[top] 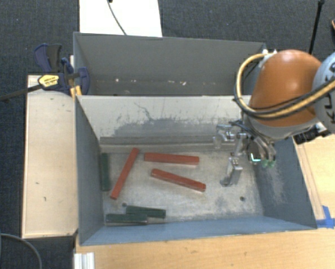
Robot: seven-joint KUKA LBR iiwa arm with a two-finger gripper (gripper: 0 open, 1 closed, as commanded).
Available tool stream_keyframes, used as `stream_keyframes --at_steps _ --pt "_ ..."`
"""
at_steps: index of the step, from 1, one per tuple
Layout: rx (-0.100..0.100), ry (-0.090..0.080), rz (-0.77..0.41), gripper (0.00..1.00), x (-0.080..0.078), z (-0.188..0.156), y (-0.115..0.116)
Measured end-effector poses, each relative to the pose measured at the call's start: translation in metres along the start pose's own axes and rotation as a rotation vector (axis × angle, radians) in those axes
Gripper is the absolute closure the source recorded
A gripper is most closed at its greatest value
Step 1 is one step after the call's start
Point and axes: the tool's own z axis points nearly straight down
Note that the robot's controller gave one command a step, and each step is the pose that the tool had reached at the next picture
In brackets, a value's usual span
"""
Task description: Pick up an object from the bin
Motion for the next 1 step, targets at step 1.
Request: stream_keyframes --at_steps 1 --pt "-0.001 0.0 -0.227 0.0 0.0073 0.1281 0.0874"
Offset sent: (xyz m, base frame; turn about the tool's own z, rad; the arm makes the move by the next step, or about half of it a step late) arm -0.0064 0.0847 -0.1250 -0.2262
